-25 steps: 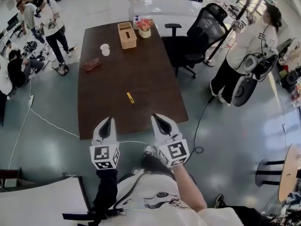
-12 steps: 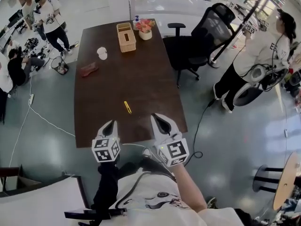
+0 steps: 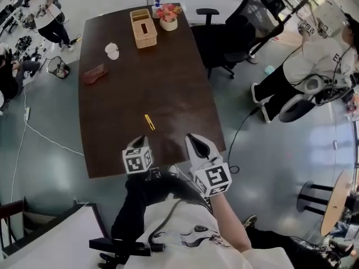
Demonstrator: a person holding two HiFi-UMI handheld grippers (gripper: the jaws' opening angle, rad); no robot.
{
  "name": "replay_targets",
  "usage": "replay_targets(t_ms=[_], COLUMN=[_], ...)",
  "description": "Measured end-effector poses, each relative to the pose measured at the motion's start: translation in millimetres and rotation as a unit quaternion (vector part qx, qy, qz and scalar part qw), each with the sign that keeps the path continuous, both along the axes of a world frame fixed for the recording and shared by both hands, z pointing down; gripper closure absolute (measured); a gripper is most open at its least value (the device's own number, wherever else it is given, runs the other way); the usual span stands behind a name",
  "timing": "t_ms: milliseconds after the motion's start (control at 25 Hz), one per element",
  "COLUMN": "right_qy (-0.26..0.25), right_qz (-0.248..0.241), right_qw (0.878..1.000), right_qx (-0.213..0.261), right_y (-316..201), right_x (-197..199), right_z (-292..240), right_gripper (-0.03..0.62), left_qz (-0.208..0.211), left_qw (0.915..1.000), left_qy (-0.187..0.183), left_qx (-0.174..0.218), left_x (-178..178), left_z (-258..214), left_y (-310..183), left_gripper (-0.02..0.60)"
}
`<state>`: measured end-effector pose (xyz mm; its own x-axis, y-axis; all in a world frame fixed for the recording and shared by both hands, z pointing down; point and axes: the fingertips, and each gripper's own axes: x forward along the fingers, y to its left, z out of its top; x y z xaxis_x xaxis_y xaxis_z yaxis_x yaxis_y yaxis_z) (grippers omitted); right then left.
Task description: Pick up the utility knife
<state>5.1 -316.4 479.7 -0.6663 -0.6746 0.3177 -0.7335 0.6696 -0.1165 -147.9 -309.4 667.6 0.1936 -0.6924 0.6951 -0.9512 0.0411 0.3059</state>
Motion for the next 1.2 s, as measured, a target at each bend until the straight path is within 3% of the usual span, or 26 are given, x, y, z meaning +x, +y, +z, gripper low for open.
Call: replay_targets(t_ms=[280,440,680,880,1200], right_qy=[0.045,0.072,0.096,0.095,0.087], right_qz=[0.024,0.038,0.054,0.059,0.069], right_qw=[0.996,0.986,0.971,0.967,0.965], right_qx=[-0.075,-0.143,-0.214,-0.231,-0.236], right_y=[-23.5,-30.5,-51.3,-57.2,-51.7], right_x=[-4.0,-1.7,1.2,0.4,4.8], right_z=[71.5,125.0,187.4,198.5,195.1], right_gripper=[0.592,0.592,0.592,0.592,0.592], left_qz=[0.025,0.031,0.041,0.042,0.006], left_qw=[0.9975,0.9946,0.9923,0.9908,0.9851], left_qy=[0.017,0.019,0.007,-0.010,-0.061], left_qx=[-0.064,-0.097,-0.117,-0.128,-0.161], left_x=[16.2,22.7,22.3,20.5,20.0], left_z=[57.2,80.9,96.7,107.9,127.6], left_y=[-23.0,-23.3,-38.9,-45.2,-40.7], left_gripper=[0.575,0.571,0.569,0.548,0.414])
